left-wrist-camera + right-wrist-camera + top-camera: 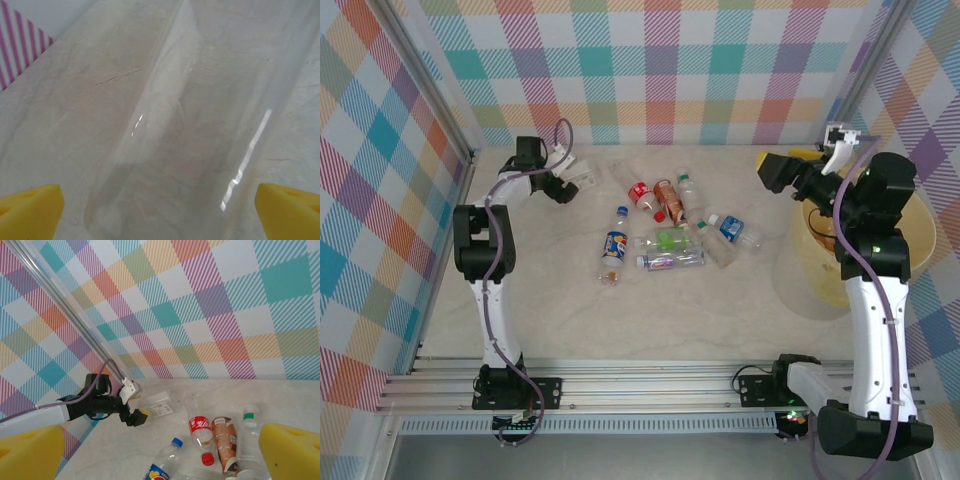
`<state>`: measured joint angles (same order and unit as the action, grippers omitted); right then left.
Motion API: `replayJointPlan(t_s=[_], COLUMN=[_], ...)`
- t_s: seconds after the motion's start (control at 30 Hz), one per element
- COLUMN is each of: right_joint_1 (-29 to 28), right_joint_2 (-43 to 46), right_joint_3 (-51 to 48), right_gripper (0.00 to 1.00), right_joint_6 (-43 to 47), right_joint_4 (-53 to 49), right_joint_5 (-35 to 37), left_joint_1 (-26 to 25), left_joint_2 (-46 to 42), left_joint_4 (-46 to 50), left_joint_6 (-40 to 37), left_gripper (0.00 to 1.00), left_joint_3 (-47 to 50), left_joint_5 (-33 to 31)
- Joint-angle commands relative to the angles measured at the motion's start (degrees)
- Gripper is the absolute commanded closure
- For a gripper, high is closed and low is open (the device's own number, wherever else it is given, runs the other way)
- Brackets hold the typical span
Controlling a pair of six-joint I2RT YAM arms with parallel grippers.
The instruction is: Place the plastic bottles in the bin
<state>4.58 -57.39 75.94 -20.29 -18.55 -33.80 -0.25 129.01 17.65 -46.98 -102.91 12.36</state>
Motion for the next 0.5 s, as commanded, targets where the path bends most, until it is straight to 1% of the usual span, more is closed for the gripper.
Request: replayJointPlan(t_s=[0.0, 0.07, 0.13, 0.17, 0.2, 0.33, 0.4, 0.47], right_joint_1=[-0.7, -1.2, -1.9, -2.3, -2.8, -4.5, -5.2, -5.8], right_joint_2=[0.2, -0.5, -1.5, -1.9, -2.3, -3.1, -3.3, -3.3], right_joint_3=[1.7, 1.9, 2.8, 3.1, 3.4, 3.6, 3.6, 3.4], right_gripper=[0.0, 0.0, 0.0, 0.0, 0.0, 0.0, 0.0, 0.0], right_joint_6=[1.8, 1.9, 2.5, 2.7, 3.0, 3.9, 4.3, 4.6], right_joint_4=[-0.2, -0.4, -1.5, -2.0, -2.1, -2.2, -2.5, -2.8], right_joint_5=[1.4, 1.9, 2.6, 2.9, 3.2, 3.6, 4.0, 4.2], left_joint_1=[1.0, 0.7, 0.7, 0.7, 0.7, 0.7, 0.7, 0.8], left_joint_2=[3.2, 4.5, 4.2, 3.9, 3.4, 0.9, -1.1, -3.4], left_joint_4=[6.6, 10.2, 9.0, 8.2, 7.8, 6.5, 5.9, 5.1], left_joint_6=[-5.1, -6.3, -4.9, -4.4, -3.9, -1.2, 0.3, 3.4], left_gripper=[0.06, 0.17, 0.4, 0.47, 0.51, 0.51, 0.58, 0.63], left_joint_3=[-5.6, -7.5, -6.8, -6.2, -5.7, -3.3, -1.6, 0.4], left_joint_5=[4.3, 6.6, 8.6, 9.4, 10.1, 11.6, 11.5, 11.4])
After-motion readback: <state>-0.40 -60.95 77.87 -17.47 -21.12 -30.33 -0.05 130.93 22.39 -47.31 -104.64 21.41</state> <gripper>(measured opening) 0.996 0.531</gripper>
